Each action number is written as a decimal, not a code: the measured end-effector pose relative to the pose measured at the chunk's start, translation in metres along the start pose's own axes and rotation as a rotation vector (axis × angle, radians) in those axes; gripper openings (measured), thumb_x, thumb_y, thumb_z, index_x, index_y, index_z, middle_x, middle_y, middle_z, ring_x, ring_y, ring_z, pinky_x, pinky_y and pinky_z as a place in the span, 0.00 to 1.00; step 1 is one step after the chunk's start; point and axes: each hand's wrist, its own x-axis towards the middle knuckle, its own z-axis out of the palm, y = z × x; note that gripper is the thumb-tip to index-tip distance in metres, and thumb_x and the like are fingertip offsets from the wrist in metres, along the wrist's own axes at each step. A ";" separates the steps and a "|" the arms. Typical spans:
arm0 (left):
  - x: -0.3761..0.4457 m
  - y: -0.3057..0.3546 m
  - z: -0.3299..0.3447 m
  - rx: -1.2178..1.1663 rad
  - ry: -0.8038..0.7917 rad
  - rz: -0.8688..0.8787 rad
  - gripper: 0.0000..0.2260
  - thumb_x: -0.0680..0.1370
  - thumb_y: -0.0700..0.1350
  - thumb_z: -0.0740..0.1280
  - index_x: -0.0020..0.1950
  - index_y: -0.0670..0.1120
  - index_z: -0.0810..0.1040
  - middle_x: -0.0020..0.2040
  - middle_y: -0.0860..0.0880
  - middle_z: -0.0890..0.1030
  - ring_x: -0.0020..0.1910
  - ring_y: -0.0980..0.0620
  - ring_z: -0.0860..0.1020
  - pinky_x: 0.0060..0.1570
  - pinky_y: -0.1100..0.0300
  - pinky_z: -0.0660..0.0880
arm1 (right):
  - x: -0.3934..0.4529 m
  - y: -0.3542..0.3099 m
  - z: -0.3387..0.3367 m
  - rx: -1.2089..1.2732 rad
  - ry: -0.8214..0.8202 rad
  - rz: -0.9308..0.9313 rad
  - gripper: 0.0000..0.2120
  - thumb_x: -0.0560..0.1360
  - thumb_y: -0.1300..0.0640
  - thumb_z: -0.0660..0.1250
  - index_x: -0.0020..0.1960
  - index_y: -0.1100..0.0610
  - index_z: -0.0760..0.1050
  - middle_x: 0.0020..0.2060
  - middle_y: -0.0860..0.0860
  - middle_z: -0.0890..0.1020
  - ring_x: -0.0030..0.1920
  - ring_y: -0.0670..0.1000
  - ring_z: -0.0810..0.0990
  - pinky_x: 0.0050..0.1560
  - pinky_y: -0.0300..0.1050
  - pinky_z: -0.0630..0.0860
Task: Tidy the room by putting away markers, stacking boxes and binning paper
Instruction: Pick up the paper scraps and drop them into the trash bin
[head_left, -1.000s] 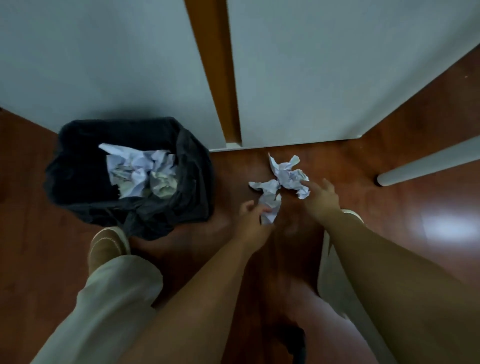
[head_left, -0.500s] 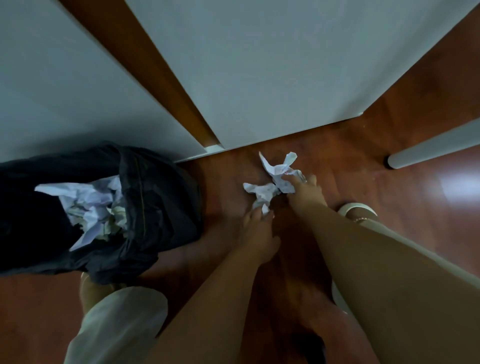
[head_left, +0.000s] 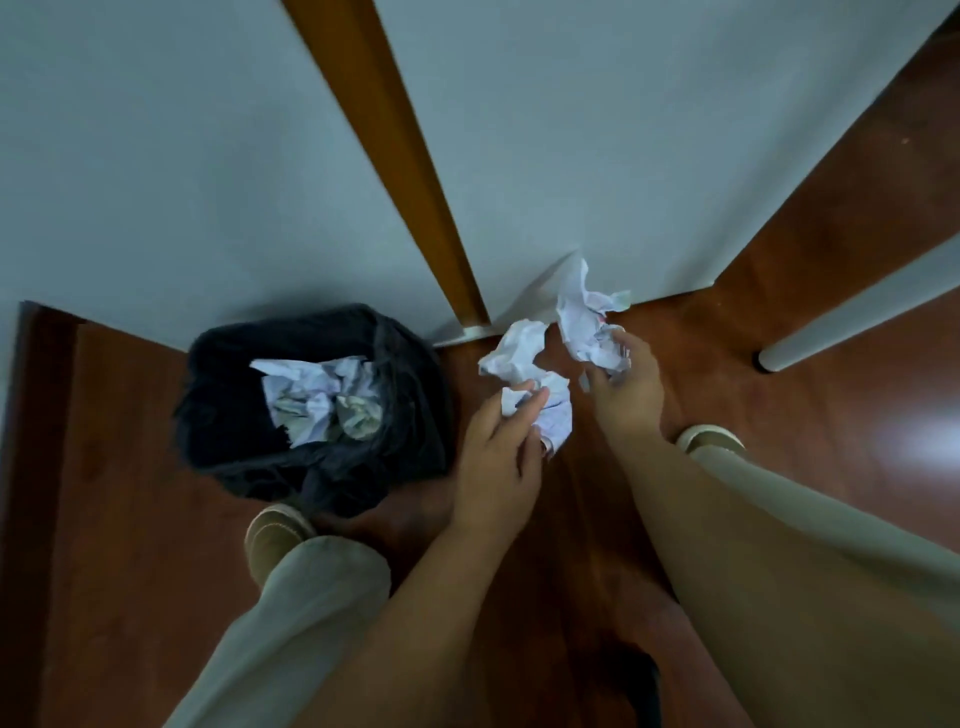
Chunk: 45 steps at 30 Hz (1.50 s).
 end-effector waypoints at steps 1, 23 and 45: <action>-0.003 0.007 -0.020 -0.016 0.106 0.045 0.18 0.79 0.35 0.64 0.68 0.45 0.77 0.66 0.47 0.75 0.66 0.51 0.74 0.67 0.57 0.70 | -0.011 -0.016 -0.001 0.021 -0.006 -0.015 0.24 0.70 0.59 0.71 0.65 0.49 0.73 0.59 0.53 0.78 0.57 0.53 0.79 0.60 0.48 0.75; -0.032 -0.090 -0.262 -0.189 0.432 -0.500 0.12 0.82 0.55 0.57 0.50 0.61 0.81 0.56 0.58 0.79 0.56 0.64 0.75 0.62 0.57 0.69 | -0.134 -0.149 0.098 0.089 -0.386 -0.267 0.23 0.74 0.56 0.70 0.67 0.53 0.68 0.59 0.47 0.69 0.62 0.49 0.71 0.66 0.48 0.71; 0.001 -0.061 -0.138 -0.242 -0.018 -0.764 0.10 0.76 0.45 0.71 0.52 0.41 0.84 0.43 0.47 0.85 0.43 0.50 0.82 0.44 0.60 0.79 | -0.058 -0.098 -0.035 -0.372 -0.160 -0.072 0.12 0.78 0.54 0.65 0.60 0.51 0.80 0.50 0.53 0.85 0.50 0.57 0.82 0.51 0.48 0.79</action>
